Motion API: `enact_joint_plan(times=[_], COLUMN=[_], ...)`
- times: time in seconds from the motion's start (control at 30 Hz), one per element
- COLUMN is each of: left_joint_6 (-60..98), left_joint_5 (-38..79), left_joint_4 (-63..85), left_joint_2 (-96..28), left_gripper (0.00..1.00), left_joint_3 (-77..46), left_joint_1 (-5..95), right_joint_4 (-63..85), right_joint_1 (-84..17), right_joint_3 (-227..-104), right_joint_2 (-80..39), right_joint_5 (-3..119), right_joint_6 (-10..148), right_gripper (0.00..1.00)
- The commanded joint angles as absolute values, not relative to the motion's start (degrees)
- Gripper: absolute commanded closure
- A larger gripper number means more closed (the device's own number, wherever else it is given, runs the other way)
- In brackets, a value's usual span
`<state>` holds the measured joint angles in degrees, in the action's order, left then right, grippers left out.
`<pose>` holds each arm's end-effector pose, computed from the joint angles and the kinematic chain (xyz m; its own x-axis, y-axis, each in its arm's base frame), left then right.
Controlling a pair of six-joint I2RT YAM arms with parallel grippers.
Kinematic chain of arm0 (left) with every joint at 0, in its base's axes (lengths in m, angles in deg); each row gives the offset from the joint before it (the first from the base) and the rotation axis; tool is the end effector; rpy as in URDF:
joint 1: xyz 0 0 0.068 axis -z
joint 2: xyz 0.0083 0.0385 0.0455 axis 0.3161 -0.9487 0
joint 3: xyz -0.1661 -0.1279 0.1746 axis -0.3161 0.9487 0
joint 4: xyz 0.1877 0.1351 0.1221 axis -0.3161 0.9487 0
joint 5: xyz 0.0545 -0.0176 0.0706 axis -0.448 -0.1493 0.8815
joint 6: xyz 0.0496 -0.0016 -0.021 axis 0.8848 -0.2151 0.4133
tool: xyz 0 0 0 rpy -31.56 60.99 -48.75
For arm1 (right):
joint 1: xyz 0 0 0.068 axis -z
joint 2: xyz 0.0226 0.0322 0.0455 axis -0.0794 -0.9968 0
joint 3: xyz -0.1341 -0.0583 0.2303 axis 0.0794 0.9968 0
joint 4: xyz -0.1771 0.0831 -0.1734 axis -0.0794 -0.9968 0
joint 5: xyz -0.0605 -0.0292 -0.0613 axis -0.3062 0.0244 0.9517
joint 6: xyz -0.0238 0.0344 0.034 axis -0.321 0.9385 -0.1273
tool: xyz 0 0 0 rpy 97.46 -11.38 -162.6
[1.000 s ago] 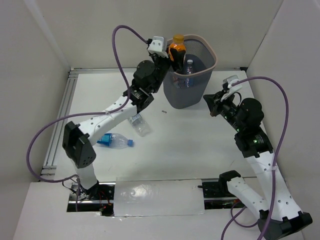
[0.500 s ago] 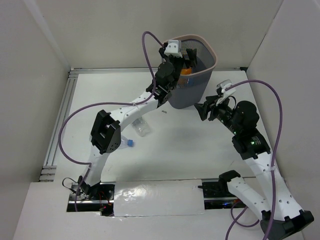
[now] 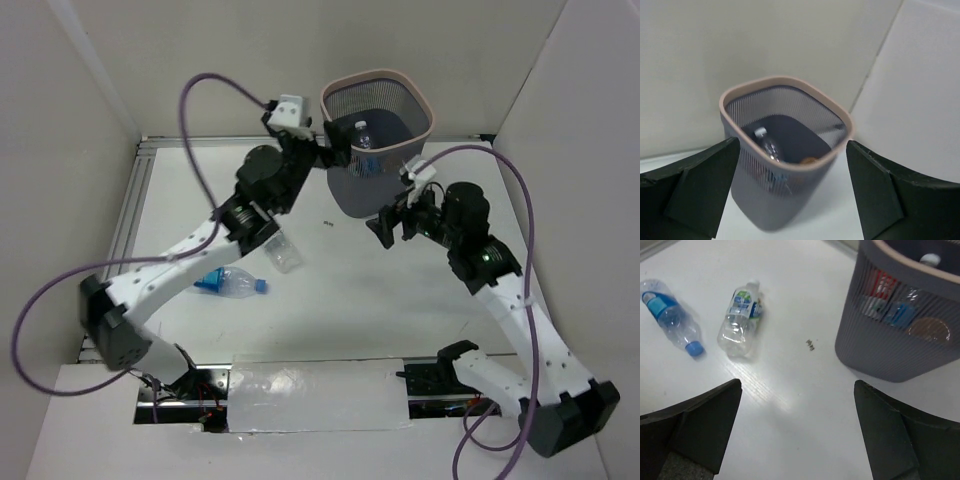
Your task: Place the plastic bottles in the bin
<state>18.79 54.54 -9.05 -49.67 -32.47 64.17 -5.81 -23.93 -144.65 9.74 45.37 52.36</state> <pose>0.2704 -0.2555 0.4651 0.1589 -0.4301 -0.8887 0.4041 0.8496 -0.3390 0.1831 0.0774 0.3708 -0.1108 -0.2083 -0.9718 -0.6557 0.7501 -0.0860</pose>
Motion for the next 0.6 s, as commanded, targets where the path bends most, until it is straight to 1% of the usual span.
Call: enact_joint_plan(times=[0.0,0.1,0.13,0.17,0.2,0.23,0.27,0.3,0.33,0.37,0.4,0.43,0.47,0.5,0.57], left_joint_6=[12.2,8.1,6.0,5.1,4.0,2.4,1.5,0.8,-0.3,-0.3,-0.3,-0.9,-1.8,-1.8,-3.3], left_joint_5=[55.5,56.7,56.7,56.7,56.7,57.2,57.9,58.5,60.4,61.4,62.3,64.4,65.2,65.8,66.4], left_joint_4=[1.4,6.6,9.5,11.2,12.9,16.9,19.2,21.5,23.9,27.7,29.6,31.3,32.9,35.0,36.5], left_joint_2=[-37.1,-24.1,-21.0,-17.7,-11.3,-8.3,-5.4,0.0,2.7,5.2,9.8,11.9,13.9,15.7,20.1], left_gripper=[0.00,0.00,0.00,0.00,0.00,0.00,0.00,0.00,0.00,0.00,0.00,0.00,0.00,0.00,0.00], left_joint_3=[-21.2,-13.1,-7.9,-5.3,-2.9,1.3,3.1,4.7,7.2,8.2,9.1,10.7,11.6,12.5,15.3], left_joint_1=[65.5,67.2,67.7,67.7,68.4,68.4,68.4,68.4,69.0,69.0,69.0,69.0,69.0,69.0,69.0], right_joint_4=[-9.0,-9.0,-8.4,-8.4,-7.8,-7.3,-7.3,-8.1,-8.9,-9.7,-11.3,-11.9,-11.9,-11.9,-10.2], right_joint_1=[-26.4,-30.5,-34.6,-36.9,-39.2,-43.6,-45.7,-47.5,-49.9,-50.6,-50.6,-50.6,-50.6,-50.6,-50.6], right_joint_3=[-150.2,-154.1,-155.9,-156.6,-157.3,-158.8,-159.9,-161.3,-162.9,-166.5,-168.2,-171.4,-171.4,-173.7,-175.4], right_joint_2=[3.4,-4.3,-8.3,-10.3,-12.3,-16.6,-19.0,-21.7,-24.4,-29.9,-32.6,-37.1,-37.2,-40.6,-43.4], right_joint_5=[41.2,44.3,46.2,50.6,53.0,56.9,58.6,60.2,61.4,62.2,62.8,62.8,62.8,61.9,60.5], right_joint_6=[49.3,49.9,49.9,49.9,49.9,49.9,49.9,49.9,50.6,51.4,52.1,53.4,54.0,54.8,56.9], right_gripper=[0.00,0.17,0.24,0.27,0.29,0.30,0.30,0.30,0.30,0.30,0.28,0.25,0.21,0.12,0.00])
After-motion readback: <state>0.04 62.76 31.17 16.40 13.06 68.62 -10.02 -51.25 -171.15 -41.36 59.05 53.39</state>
